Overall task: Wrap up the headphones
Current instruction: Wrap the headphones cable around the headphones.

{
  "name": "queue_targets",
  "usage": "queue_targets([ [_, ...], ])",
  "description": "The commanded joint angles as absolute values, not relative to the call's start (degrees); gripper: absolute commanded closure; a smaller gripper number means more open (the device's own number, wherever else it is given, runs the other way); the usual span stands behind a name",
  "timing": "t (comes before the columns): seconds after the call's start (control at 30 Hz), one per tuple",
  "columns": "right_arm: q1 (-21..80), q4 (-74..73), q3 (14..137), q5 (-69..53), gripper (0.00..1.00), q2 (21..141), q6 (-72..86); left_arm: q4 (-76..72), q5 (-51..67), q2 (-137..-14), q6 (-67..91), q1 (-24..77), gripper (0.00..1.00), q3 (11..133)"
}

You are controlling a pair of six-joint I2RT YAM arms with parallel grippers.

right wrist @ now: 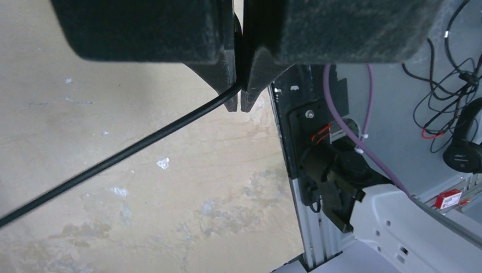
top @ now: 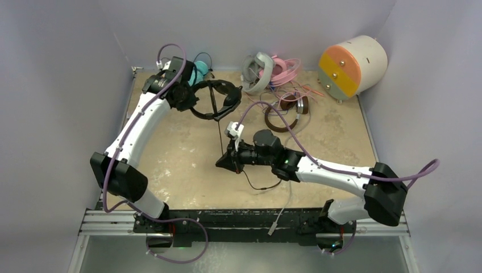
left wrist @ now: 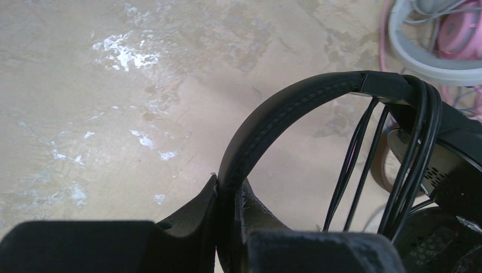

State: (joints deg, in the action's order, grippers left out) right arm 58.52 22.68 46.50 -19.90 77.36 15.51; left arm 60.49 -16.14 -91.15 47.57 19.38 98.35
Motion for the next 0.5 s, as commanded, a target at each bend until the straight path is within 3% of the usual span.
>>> queue_targets([
  [0.0,59.8,8.4,55.9,-21.5,1.00,76.8,12.9,50.8,-21.4,-88.2,51.7,18.6,1.00,93.9],
  [0.47,59.8,-4.9,71.9,-21.0,1.00,82.4,12.1,44.7,-17.3,-85.8,51.8,18.6,1.00,85.7],
])
